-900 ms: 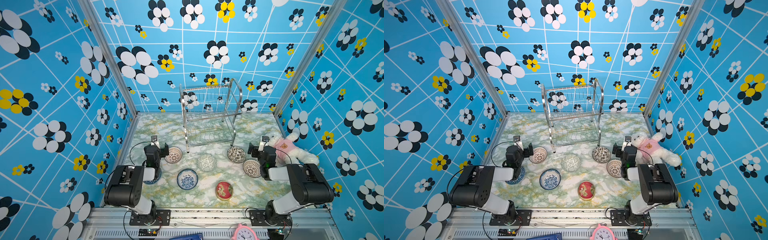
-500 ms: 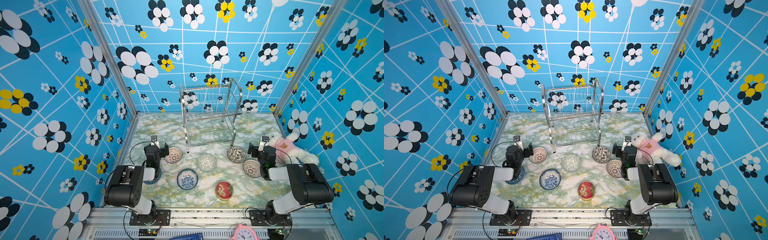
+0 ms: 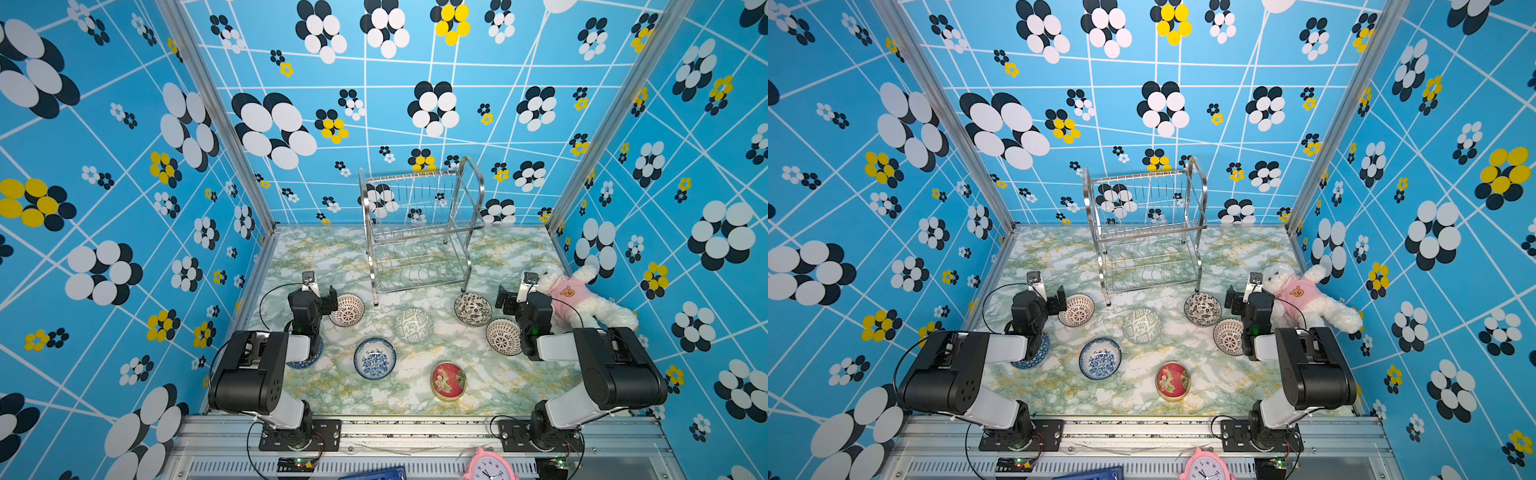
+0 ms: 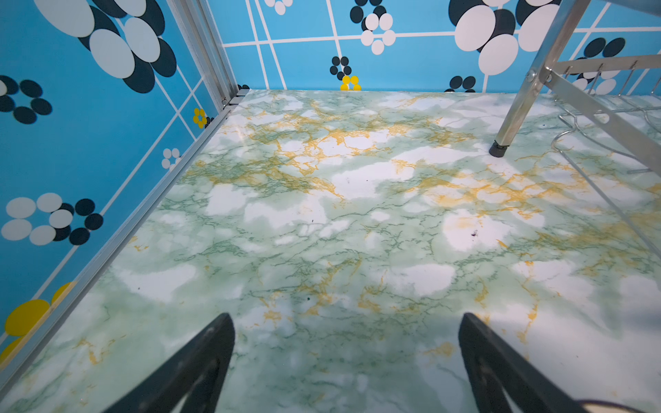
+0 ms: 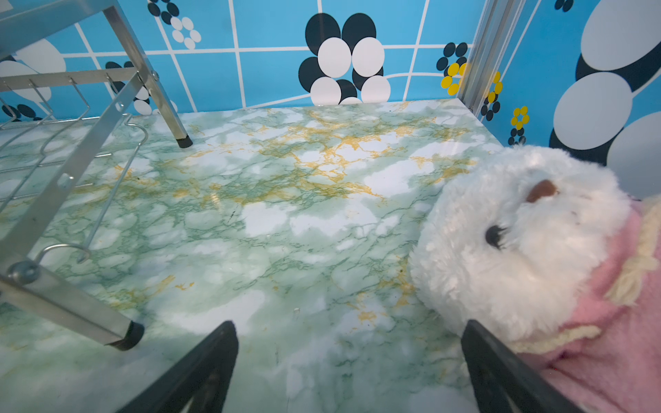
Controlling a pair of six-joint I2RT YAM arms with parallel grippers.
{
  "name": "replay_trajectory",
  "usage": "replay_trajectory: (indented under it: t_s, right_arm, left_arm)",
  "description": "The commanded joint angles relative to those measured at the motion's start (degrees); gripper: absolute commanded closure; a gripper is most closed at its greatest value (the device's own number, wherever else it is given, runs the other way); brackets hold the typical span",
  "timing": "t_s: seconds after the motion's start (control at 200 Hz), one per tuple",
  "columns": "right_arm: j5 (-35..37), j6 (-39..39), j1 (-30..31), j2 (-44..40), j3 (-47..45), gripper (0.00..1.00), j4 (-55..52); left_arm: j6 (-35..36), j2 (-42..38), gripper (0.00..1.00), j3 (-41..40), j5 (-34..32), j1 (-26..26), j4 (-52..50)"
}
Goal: Load bowls into a dish rack
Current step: Move the dish rack to the top-center of the table.
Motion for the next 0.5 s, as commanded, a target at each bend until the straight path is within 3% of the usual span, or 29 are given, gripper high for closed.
replay_trajectory:
  t_s: [0.0, 0.495]
  right_arm:
    - [-0.6, -0.5, -0.2, 0.0, 0.9, 0.01, -0.3]
    - [-0.6, -0.6, -0.2, 0.0, 0.8, 0.01, -0.3]
  left_arm:
    - [-0.7, 0.3, 0.01, 0.4, -0.3, -0.2, 0.6]
    - [-0.7, 0.1, 0.01, 0.3, -0.4, -0.3, 0.9]
